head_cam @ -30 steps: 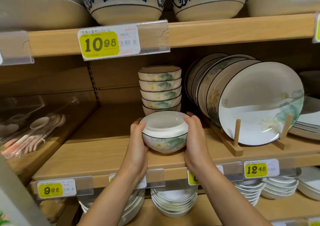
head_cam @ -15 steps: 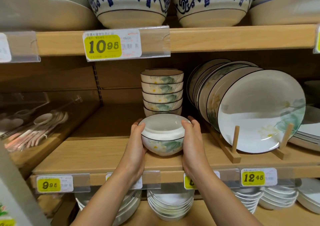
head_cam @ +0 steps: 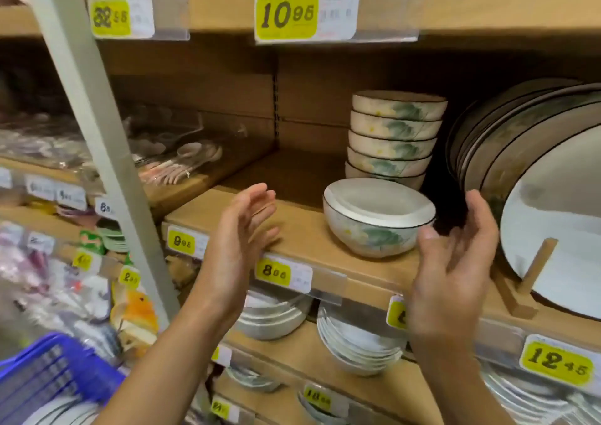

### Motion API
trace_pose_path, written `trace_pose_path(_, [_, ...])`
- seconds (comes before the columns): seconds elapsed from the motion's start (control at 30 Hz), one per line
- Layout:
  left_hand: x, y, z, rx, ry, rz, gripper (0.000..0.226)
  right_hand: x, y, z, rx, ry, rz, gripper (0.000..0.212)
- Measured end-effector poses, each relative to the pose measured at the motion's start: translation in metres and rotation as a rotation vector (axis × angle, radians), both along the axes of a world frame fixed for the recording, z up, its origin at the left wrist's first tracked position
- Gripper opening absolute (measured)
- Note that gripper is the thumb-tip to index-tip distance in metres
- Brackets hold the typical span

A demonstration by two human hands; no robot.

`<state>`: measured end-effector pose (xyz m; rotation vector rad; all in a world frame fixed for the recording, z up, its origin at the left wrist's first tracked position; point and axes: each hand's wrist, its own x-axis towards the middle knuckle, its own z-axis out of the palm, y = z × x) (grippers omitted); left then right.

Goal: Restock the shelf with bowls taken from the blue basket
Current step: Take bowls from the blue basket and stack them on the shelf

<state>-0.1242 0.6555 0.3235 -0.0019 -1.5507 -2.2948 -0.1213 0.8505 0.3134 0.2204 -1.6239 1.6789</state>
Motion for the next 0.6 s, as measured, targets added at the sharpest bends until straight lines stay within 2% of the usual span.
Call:
trace_pose_path(0.1, [0.046,-0.021,-0.016,0.028,-0.019,0.074,0.033,0.030,-0.029,-0.017,0.019,0.146,0.115,0.051])
trace_pose_path(0.2, [0.075,-0.051,-0.035,-0.010,-0.053,0.090,0.037,0.054,-0.073,-0.040,0.064,0.137,0.218,0.045])
trace_pose_path(0.4, [0.119,-0.136,-0.080,-0.010,-0.302,0.122,0.033,0.083,-0.175,-0.112,0.244,-0.260,0.483,0.025])
trace_pose_path(0.47, [0.147,-0.177,-0.100,-0.022,-0.394,0.147,0.029,0.092,-0.216,-0.141,0.329,-0.390,0.540,0.025])
trace_pose_path(0.6, [0.204,-0.253,-0.148,-0.193,-0.596,0.160,0.021,0.118,-0.293,-0.206,0.563,-0.660,0.560,0.019])
